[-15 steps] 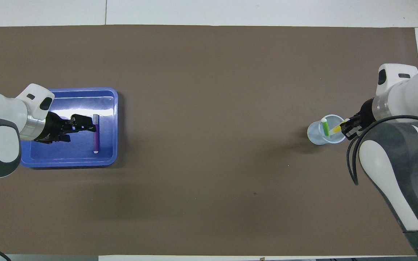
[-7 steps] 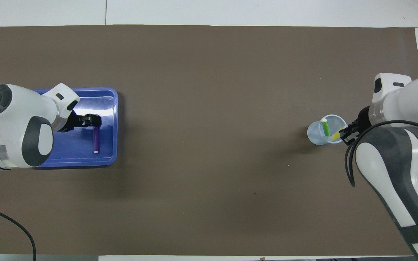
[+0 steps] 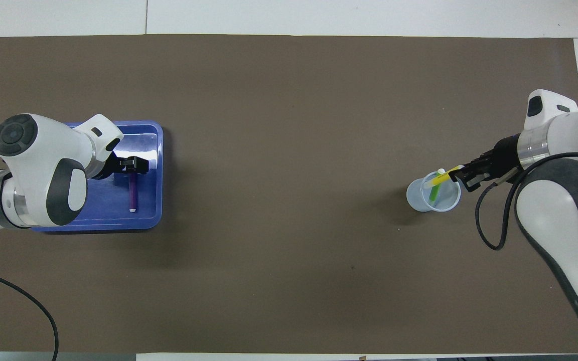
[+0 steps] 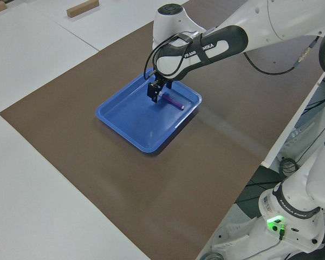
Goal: Transfer and insert pens with both arms
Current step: 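Insert the yellow pen into the cup while the left gripper grasps the purple pen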
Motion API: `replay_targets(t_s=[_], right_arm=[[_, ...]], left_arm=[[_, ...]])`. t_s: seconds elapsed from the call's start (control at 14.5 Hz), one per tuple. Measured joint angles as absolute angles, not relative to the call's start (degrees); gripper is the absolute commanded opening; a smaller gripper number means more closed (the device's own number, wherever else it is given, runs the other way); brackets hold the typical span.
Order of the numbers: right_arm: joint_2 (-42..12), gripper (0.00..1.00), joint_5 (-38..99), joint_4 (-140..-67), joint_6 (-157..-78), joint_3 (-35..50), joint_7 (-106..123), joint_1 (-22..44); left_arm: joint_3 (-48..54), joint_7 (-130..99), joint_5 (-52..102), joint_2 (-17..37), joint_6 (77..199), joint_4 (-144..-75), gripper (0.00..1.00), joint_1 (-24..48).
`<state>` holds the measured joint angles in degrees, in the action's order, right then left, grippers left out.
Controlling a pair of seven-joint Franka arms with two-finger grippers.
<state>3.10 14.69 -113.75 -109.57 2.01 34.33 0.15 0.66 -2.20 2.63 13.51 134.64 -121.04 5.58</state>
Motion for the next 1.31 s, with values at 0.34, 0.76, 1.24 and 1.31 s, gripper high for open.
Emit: replay_targets(t_s=[0.34,0.76,1.24,1.31], right_arm=[[4.00,1.00,14.98,-113.33,-109.09,2.07,34.33,0.11],[4.00,1.00,14.97,-113.36,-108.99,2.07,34.33,0.08],[4.49,1.00,26.20,-112.95,-108.37,3.13,22.13,2.39],[4.60,1.00,28.85,-112.93,-108.33,3.17,18.20,3.46]], left_arm=[[0.71,-2.01,1.69,14.28,135.12,-120.81,0.60,5.76],[0.74,-1.98,1.45,14.43,135.08,-120.05,0.00,5.77],[0.70,-1.97,1.43,14.56,129.47,-117.05,0.00,5.72],[0.65,-2.01,1.45,14.55,127.11,-115.75,0.00,5.66]])
